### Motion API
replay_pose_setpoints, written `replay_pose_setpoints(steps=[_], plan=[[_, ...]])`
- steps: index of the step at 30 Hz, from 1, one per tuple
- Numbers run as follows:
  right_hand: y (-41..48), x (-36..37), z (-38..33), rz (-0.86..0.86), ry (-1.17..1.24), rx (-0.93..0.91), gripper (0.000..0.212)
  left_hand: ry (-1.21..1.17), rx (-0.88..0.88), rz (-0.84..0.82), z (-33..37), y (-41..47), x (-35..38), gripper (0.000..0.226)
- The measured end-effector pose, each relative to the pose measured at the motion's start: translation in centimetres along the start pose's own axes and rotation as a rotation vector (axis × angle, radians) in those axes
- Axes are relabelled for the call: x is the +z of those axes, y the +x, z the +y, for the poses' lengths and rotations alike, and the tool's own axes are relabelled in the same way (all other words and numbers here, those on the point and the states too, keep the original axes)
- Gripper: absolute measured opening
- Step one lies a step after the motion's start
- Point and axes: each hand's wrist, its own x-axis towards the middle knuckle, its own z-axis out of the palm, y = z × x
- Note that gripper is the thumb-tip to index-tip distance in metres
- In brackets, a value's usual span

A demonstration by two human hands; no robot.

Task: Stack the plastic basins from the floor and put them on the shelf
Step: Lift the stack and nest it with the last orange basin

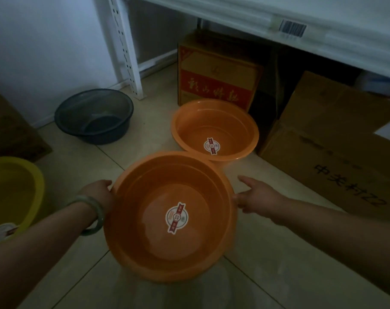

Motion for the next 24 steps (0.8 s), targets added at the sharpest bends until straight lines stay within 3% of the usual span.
replay_pose_setpoints(steps=[7,12,18,24], plan=[[5.7,-4.9,-1.0,0.308,0.305,-0.047,0.055,-0.072,0.158,0.185,8.1,2.5,-0.8,0.050],[9.5,-6.8,-1.1,0.553,0.253,-0.018,0.053,-0.240,0.152,0.169,13.7,5.2,1.1,0.054],[14.4,-7.8,-1.2,0.443,0.414,0.058,0.071,-0.295,-0.014,0.072,18.1,8.3,4.9,0.064],[16.2,-7.2,-1.3,0.344,0.603,0.050,0.051,-0.173,-0.064,0.071,19.0,10.0,6.3,0.030]])
